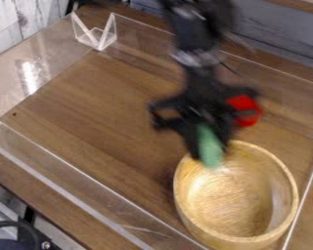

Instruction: Put the green block in the brown bowl

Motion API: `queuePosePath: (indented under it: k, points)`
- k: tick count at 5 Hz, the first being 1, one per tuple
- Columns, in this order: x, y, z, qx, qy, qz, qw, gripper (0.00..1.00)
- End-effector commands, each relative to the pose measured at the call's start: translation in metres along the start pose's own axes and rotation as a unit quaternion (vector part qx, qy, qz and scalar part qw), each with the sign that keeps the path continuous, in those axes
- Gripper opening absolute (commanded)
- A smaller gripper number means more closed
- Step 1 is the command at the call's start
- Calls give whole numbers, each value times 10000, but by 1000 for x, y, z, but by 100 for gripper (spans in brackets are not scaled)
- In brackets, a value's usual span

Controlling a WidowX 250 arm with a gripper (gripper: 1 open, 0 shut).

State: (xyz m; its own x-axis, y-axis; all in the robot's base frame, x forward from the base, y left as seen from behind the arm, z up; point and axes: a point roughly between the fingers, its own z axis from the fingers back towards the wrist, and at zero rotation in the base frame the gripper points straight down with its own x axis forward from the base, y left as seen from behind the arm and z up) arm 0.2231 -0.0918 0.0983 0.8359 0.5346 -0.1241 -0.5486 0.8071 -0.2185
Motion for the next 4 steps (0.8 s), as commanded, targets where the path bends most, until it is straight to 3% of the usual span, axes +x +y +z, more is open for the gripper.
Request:
queuePosePath:
  k: [1, 2, 3, 4]
  points:
    - [-19, -21, -4, -340, -199, 33, 9992, 0]
    - [-30, -17, -5, -544, -400, -88, 9977, 0]
    - [-33, -12, 6, -591, -593, -309, 9960, 100]
    - [-34, -15, 7, -665, -719, -340, 9946, 0]
